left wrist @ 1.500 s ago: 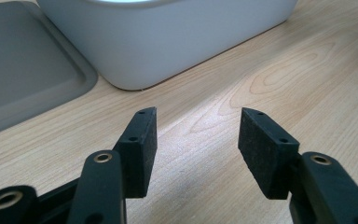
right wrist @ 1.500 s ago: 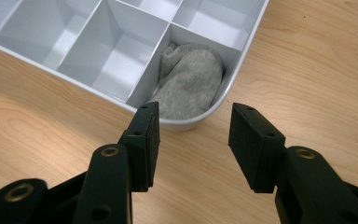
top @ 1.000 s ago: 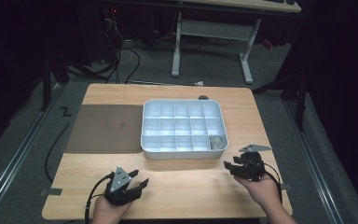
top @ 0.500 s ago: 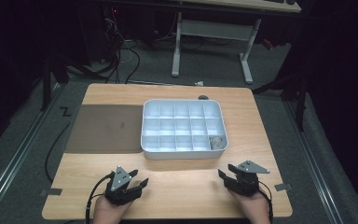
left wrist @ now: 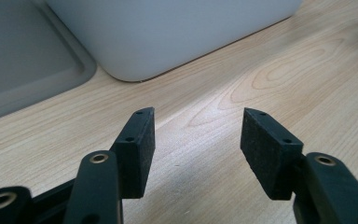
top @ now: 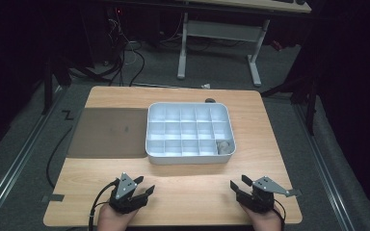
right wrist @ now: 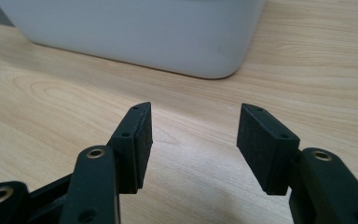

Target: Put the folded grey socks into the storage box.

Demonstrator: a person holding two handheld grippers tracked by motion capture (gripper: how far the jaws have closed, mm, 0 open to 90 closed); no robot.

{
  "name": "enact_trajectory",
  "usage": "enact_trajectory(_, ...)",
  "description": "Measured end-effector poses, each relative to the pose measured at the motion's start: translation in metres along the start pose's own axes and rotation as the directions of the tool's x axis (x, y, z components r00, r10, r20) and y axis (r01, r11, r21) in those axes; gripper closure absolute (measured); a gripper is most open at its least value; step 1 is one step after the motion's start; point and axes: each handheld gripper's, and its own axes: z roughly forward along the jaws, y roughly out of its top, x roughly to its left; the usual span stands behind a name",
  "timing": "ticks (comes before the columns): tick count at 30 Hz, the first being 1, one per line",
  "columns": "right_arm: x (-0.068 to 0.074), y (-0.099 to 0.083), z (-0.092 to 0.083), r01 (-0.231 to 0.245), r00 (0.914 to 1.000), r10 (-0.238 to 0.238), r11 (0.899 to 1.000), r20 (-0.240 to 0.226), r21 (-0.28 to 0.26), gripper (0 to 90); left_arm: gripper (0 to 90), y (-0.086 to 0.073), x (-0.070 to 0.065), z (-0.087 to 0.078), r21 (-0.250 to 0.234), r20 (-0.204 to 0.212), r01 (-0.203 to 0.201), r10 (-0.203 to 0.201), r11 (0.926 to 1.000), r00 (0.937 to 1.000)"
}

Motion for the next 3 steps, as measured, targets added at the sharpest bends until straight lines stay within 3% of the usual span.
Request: enact_trajectory(3, -0.0003, -0.0004, -0.0002, 0.002, 1.0000, -0.002, 1.000, 0.005, 0.002, 46.0, 45.9, -0.0001, 0.0024, -0.0007, 0.002, 0.004, -0.004, 0.004, 1.0000, 1.0000)
